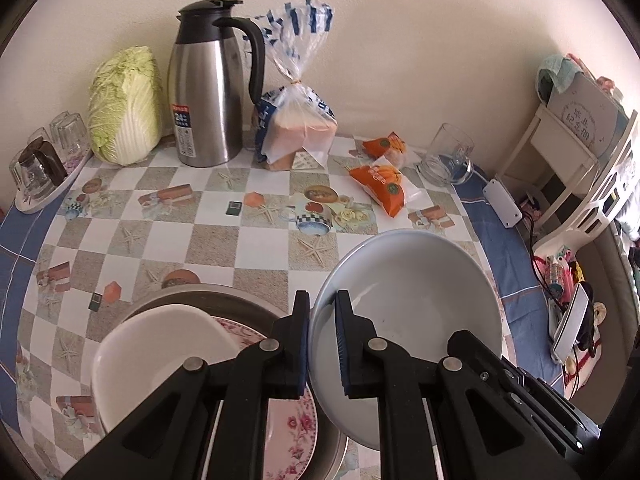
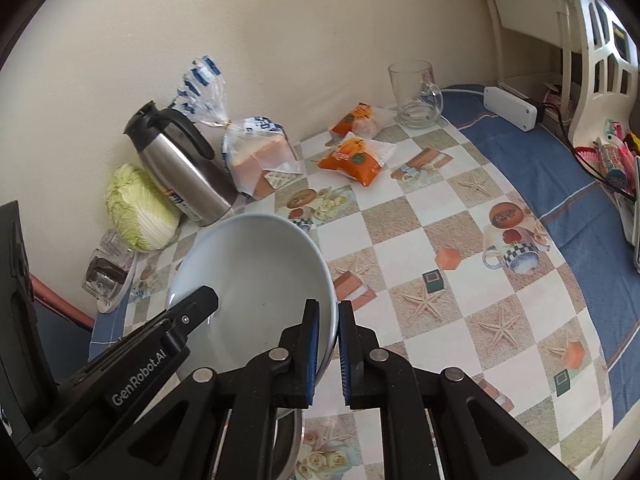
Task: Organize plates and bowls
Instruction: 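Lift and carry the round white bowl over the basin with the right tool, then lower the round white bowl onto the stacked bowls with the right tool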
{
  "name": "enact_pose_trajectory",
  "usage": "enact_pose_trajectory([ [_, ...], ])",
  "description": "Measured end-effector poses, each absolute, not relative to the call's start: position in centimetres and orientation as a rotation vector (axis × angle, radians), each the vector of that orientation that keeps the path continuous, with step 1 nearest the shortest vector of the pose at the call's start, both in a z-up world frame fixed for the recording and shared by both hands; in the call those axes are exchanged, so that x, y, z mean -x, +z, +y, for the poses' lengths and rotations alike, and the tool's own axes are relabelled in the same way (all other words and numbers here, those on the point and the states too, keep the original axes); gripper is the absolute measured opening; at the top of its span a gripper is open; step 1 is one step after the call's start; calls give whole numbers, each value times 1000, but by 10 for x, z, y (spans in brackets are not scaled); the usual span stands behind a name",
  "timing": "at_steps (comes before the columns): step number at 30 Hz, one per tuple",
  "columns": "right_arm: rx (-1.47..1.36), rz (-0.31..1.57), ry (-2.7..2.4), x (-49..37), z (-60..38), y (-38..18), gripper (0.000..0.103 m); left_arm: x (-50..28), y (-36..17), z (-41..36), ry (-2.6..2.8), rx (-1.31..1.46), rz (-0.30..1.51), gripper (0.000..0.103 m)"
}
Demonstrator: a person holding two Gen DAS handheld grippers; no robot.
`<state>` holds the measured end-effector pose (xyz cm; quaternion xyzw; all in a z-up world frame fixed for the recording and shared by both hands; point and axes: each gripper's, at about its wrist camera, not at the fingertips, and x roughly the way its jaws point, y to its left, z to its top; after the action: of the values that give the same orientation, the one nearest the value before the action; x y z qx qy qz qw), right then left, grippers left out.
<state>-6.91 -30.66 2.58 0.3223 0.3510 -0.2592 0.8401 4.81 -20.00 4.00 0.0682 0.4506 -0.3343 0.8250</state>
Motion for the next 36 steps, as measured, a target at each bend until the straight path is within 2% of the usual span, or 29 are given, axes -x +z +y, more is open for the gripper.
enact_pose_trajectory([
  [16, -567, 716, -392, 31, -229, 61, 10, -69, 70, -104, -587, 3, 900, 13],
  [25, -526, 766, -337, 13, -201, 55, 10, -77, 53, -72, -542, 35, 953, 13],
  [36, -503, 856, -340, 1, -192, 31, 11, -84, 26, -68, -525, 31, 1032, 13],
])
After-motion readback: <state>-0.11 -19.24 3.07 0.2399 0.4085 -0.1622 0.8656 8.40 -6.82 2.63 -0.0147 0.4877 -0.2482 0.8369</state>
